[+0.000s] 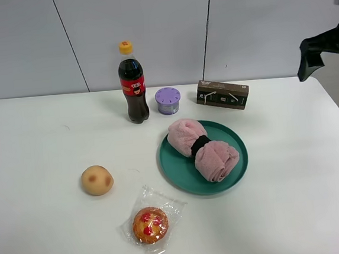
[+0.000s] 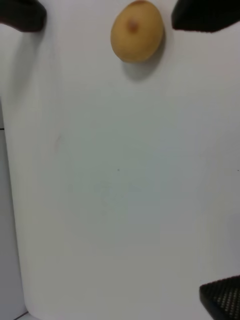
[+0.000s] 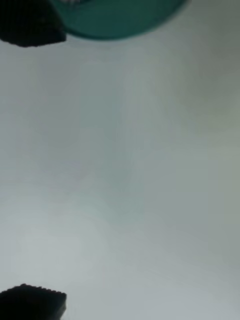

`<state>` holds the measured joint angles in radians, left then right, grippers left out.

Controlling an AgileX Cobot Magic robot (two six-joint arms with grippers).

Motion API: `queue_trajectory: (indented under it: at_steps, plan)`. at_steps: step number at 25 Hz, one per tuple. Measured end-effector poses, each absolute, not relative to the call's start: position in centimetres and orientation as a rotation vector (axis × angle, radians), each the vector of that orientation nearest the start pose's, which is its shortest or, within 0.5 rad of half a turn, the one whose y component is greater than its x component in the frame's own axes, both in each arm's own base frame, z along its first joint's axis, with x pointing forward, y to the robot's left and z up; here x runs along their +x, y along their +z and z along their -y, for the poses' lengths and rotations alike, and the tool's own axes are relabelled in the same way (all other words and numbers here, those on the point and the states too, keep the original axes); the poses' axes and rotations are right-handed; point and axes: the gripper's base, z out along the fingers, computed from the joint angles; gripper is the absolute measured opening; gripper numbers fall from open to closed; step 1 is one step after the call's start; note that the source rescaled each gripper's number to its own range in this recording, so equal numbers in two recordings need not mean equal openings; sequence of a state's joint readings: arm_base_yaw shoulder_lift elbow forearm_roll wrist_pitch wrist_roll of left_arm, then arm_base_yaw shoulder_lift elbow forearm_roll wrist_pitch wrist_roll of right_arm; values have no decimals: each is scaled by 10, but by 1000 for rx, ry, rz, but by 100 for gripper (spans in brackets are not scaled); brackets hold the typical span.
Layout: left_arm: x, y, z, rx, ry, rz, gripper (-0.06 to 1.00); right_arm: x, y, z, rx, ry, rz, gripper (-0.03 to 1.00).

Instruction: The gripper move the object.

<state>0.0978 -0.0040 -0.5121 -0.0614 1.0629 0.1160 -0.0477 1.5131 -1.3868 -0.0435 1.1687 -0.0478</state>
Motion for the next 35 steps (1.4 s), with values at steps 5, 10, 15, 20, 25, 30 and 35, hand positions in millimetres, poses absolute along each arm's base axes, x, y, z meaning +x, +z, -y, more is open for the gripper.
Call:
queue_trajectory:
  at_steps: [5,10,15,20,25,30,35]
  plan:
    - [-7,281,6,22,62,-2029,100,282,356,30,76,-104,-2730,91]
    - [-7,281,6,22,62,-2029,100,243,354,44,186,-126,-2682,91]
    - [-7,281,6,22,62,-2029,100,201,335,42,225,-132,-2651,91]
    - [-7,281,6,22,62,-2029,100,156,309,30,223,-81,-2618,91]
    - [-7,281,6,22,62,-2029,100,121,285,22,105,-101,-2611,91]
    - [-7,281,6,22,62,-2029,100,102,277,14,96,-31,-2562,91]
    - [-7,281,6,22,62,-2029,100,90,282,6,9,-17,-2509,91]
